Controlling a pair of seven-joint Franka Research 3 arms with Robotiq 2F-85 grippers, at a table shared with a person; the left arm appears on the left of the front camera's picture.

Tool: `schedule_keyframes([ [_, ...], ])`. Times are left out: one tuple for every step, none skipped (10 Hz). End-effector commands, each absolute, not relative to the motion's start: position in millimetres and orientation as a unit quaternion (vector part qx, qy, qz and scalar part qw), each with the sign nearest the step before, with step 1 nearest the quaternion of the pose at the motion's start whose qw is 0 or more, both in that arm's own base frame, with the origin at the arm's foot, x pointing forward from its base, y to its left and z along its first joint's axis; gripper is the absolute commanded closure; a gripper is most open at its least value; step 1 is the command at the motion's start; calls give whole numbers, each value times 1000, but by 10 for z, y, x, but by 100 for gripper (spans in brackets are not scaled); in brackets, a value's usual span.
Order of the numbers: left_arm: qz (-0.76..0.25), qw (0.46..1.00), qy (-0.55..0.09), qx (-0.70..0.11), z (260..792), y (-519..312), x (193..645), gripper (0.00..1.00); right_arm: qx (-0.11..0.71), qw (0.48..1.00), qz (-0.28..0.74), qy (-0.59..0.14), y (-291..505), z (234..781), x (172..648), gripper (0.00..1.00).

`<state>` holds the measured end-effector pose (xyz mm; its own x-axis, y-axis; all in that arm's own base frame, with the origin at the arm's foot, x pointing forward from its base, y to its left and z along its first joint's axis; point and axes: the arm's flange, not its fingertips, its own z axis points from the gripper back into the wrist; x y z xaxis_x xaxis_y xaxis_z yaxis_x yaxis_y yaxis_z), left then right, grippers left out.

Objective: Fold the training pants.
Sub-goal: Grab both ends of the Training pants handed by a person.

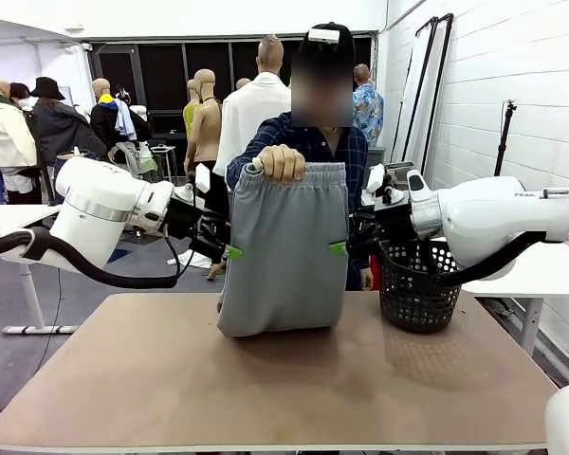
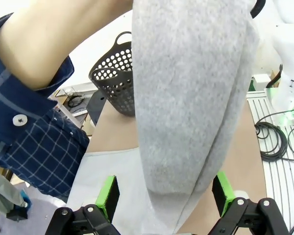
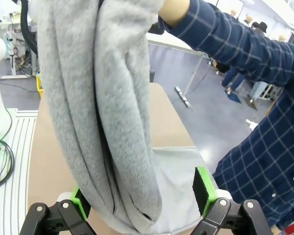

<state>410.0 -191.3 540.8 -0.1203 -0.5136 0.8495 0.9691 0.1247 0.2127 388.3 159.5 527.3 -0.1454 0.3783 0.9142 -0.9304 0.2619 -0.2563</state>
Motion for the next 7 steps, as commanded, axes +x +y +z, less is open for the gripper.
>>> schedule_keyframes([
  [-600, 599, -452, -277, 5415, -1909, 4131, 0, 280, 581, 550, -531, 1672, 5287, 3981, 0],
  [-592, 599, -456, -287, 5432, -1929, 4099, 0, 284, 578, 549, -533, 1678, 5312, 3951, 0],
  [-588, 592, -464, -297, 5460, -1948, 4099, 0, 289, 572, 552, -534, 1692, 5319, 3953, 0],
  [-588, 584, -469, -306, 5500, -1967, 4081, 0, 294, 567, 553, -534, 1706, 5329, 3942, 0],
  [-584, 579, -472, -317, 5530, -2008, 4062, 0, 300, 563, 554, -535, 1706, 5372, 3907, 0],
  [-581, 575, -475, -326, 5554, -2034, 4063, 0, 305, 556, 555, -538, 1711, 5417, 3880, 0],
  [-577, 571, -480, -333, 5583, -2058, 4057, 0, 305, 554, 556, -540, 1723, 5435, 3868, 0],
])
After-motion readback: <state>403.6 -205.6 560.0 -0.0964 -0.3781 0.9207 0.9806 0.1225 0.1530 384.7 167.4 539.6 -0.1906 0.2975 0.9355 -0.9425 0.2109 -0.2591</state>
